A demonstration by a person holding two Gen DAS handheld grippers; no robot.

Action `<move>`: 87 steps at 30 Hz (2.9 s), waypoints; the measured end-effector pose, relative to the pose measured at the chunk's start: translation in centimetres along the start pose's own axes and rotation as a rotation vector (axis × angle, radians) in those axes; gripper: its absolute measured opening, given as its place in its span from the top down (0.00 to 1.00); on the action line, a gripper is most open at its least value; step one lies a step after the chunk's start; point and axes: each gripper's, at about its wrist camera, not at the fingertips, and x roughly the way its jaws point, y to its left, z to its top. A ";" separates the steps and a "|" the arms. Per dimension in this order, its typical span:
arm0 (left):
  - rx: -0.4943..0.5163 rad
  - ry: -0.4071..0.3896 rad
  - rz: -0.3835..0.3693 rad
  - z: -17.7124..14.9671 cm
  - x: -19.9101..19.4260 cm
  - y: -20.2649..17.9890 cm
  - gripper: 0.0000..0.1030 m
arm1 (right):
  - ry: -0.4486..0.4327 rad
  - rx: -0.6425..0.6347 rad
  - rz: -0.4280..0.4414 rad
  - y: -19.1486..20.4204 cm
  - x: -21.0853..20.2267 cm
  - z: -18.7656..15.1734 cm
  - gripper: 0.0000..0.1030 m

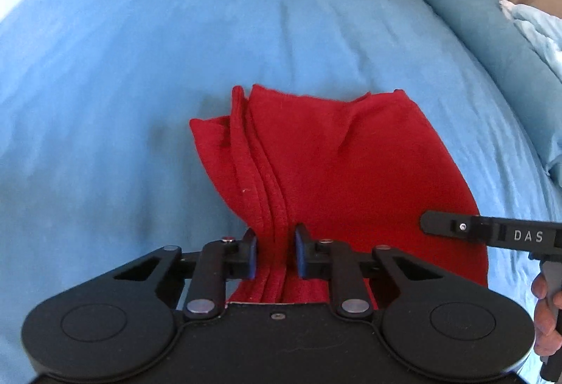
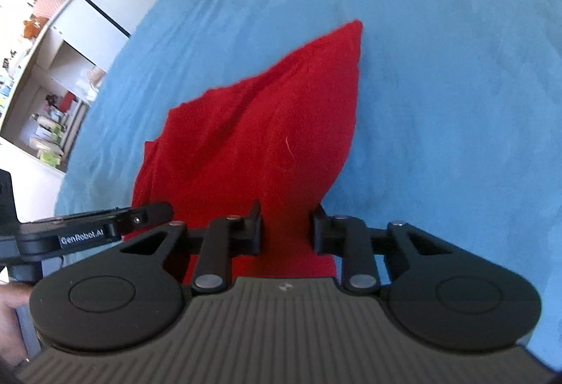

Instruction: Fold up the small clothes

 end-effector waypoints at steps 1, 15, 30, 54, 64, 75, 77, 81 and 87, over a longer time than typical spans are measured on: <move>0.009 -0.009 -0.002 -0.1 -0.6 -0.5 0.79 | -0.006 -0.006 0.005 0.1 -0.7 -0.1 0.62; 0.056 0.036 -0.034 -8.0 -3.9 -7.5 0.79 | 0.000 0.010 -0.079 -4.5 -13.7 -8.6 0.61; 0.185 -0.041 0.163 -12.9 -5.3 -10.0 0.21 | -0.088 -0.089 -0.237 -7.0 -16.5 -13.4 0.00; 0.222 -0.317 0.238 -21.4 -8.8 -9.0 0.20 | -0.337 -0.271 -0.274 -7.4 -20.5 -21.5 0.00; 0.162 -0.489 0.256 -23.6 -24.8 -13.2 0.00 | -0.439 -0.201 -0.394 1.1 -34.9 -26.6 0.00; 0.116 -0.521 0.334 -31.9 -32.1 -15.5 0.00 | -0.457 -0.214 -0.415 6.6 -42.7 -34.9 0.00; 0.122 -0.513 0.345 -33.2 -32.2 -15.8 0.00 | -0.442 -0.209 -0.425 7.0 -42.8 -36.4 0.00; 0.124 -0.491 0.359 -35.0 -32.1 -15.9 0.00 | -0.396 -0.214 -0.450 7.1 -41.8 -38.6 0.00; 0.134 -0.454 0.367 -37.0 -31.4 -16.3 0.00 | -0.340 -0.217 -0.474 7.2 -40.4 -41.1 0.00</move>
